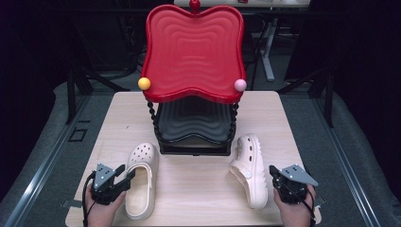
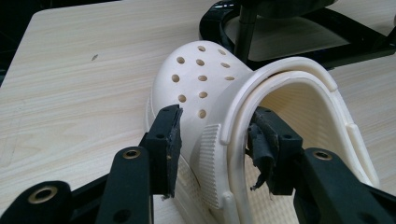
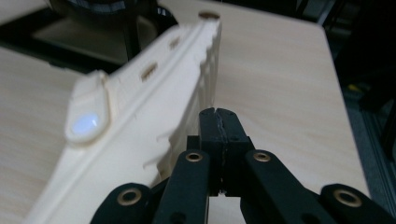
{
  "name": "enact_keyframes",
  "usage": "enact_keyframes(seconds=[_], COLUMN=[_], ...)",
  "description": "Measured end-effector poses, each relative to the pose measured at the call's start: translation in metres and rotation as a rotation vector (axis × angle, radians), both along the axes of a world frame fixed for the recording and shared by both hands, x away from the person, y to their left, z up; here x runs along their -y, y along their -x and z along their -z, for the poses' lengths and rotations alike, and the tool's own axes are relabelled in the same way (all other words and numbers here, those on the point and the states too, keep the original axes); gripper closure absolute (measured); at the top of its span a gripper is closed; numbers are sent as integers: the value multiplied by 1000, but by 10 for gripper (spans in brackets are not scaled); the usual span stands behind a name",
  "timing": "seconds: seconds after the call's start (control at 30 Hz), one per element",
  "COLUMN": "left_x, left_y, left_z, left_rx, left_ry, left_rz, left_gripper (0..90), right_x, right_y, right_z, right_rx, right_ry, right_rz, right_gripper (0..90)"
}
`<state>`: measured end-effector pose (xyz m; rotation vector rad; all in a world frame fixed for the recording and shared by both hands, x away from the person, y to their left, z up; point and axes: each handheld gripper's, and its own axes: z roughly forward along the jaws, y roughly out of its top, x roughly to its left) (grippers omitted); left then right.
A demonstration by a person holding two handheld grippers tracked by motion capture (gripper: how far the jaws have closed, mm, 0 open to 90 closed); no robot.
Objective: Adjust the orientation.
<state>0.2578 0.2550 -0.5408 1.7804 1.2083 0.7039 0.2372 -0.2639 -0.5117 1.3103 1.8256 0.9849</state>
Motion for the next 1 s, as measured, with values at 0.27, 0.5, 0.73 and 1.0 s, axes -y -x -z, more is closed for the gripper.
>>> enact_keyframes(seconds=[0.27, 0.5, 0.73, 1.0], left_x=[-3, -2, -2, 1], left_y=[1, 0, 0, -1], left_z=[1, 0, -1, -2], left_rx=[-9, -13, -16, -15], left_ry=[18, 12, 9, 13], left_rz=[-2, -8, -16, -8], left_gripper=[537, 526, 526, 530], right_x=[-25, -34, -17, 28], right_y=[7, 0, 2, -1], right_z=[-13, -9, -11, -4], right_rx=[22, -75, -85, -134], right_ry=[-16, 109, 79, -28], right_rz=[-134, -144, -94, 33], right_gripper=[900, 900, 900, 900])
